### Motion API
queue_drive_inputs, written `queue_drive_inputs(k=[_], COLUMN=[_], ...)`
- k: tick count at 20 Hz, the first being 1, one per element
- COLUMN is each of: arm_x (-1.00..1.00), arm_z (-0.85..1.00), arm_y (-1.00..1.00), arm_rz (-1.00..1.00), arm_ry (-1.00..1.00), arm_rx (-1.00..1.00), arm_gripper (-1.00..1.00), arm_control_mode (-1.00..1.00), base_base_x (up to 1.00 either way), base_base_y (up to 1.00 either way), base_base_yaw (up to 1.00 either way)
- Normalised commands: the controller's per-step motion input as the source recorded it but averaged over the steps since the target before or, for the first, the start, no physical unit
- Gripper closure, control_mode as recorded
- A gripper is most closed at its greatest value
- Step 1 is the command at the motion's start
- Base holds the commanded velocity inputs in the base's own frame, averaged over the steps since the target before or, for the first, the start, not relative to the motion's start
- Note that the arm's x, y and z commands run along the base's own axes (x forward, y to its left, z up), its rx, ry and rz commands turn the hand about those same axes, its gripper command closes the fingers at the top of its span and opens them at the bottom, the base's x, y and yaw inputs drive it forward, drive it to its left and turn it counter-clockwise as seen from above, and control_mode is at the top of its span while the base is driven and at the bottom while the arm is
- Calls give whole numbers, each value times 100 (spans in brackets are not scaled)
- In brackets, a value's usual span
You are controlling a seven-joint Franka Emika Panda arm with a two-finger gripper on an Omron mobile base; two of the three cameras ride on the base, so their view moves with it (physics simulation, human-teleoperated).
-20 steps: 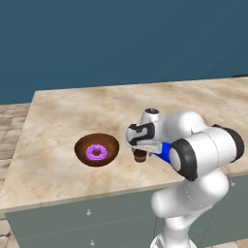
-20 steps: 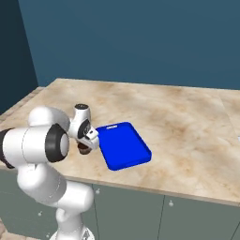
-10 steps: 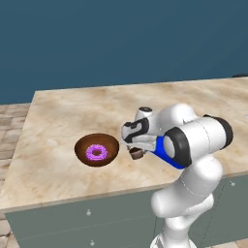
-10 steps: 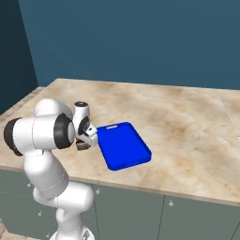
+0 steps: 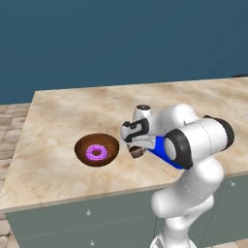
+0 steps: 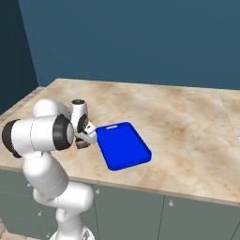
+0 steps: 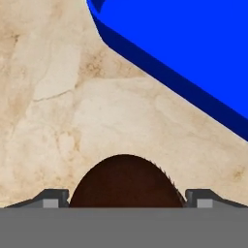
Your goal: Place the bowl with donut and the cupcake onto the tray.
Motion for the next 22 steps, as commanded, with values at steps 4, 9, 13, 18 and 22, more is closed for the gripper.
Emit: queue_drive_inputs(k=[4,9,13,18,22], arm_x=[-30,-7,0,0,11], arm_z=[44,37,29,39,13], arm_y=[-1,-20,-40,-42,-51], arm_rz=[0,0,0,0,0], arm_ry=[-24,-20,-13,-12,-4], arm_rx=[-1,0,0,4,5], arm_gripper=[100,100,100,100,100], arm_control_mode=[-100,-100,-100,-100,-100], base_base_x=[0,0,0,0,0], base_base_y=[0,0,0,0,0], base_base_yaw=[0,0,0,0,0])
